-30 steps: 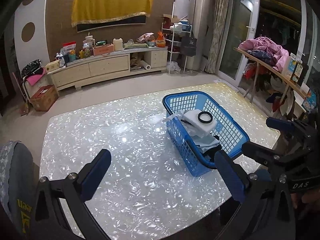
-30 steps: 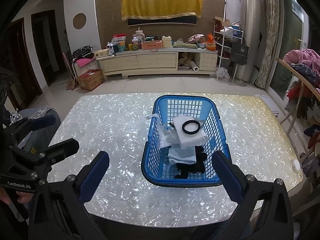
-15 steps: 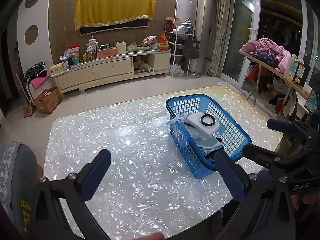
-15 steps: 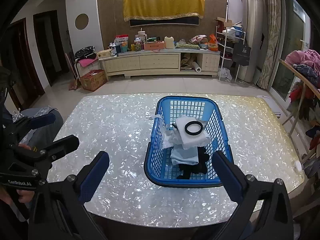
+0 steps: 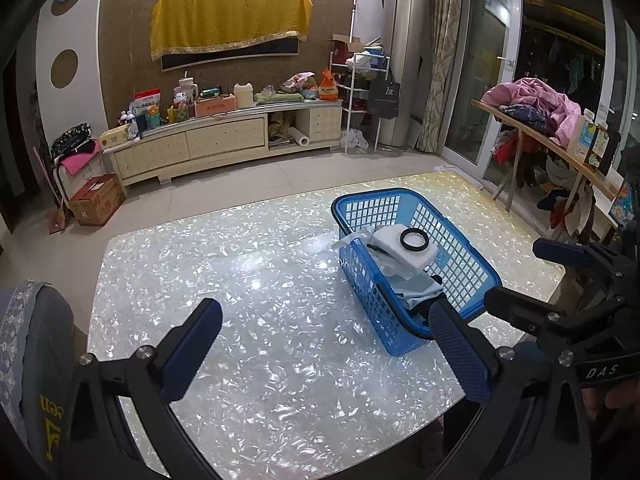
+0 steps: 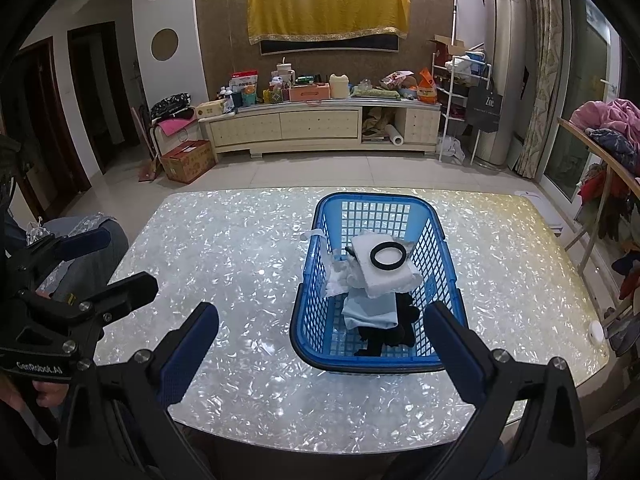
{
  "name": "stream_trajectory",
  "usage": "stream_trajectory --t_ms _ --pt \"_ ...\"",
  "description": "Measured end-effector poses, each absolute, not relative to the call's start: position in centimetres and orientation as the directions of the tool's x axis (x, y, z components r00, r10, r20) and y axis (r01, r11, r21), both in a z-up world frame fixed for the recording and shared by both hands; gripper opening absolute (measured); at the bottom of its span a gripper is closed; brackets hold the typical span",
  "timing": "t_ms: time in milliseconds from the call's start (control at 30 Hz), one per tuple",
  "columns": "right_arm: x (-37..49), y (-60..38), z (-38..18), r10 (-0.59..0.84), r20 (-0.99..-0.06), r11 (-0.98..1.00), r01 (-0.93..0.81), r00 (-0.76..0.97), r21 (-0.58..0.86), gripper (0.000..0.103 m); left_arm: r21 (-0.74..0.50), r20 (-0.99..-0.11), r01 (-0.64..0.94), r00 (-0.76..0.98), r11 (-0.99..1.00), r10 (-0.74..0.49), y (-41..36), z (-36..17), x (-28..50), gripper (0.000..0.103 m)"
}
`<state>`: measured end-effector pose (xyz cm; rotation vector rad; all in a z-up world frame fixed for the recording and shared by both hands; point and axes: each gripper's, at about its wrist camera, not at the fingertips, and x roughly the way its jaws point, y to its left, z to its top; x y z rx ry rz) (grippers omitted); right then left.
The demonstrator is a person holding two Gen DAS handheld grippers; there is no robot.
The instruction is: Organize soft objects
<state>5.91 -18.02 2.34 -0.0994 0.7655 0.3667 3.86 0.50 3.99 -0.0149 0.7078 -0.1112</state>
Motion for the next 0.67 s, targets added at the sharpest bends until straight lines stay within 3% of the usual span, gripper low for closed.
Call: stream_trajectory --t_ms 667 --pt "5.70 -17.72 2.31 0.283 -0.696 0.934 -0.355 0.660 0.044 0.103 -0.062 -0.648 0.110 0.751 0.992 -0.124 0.12 4.22 3.50 0.103"
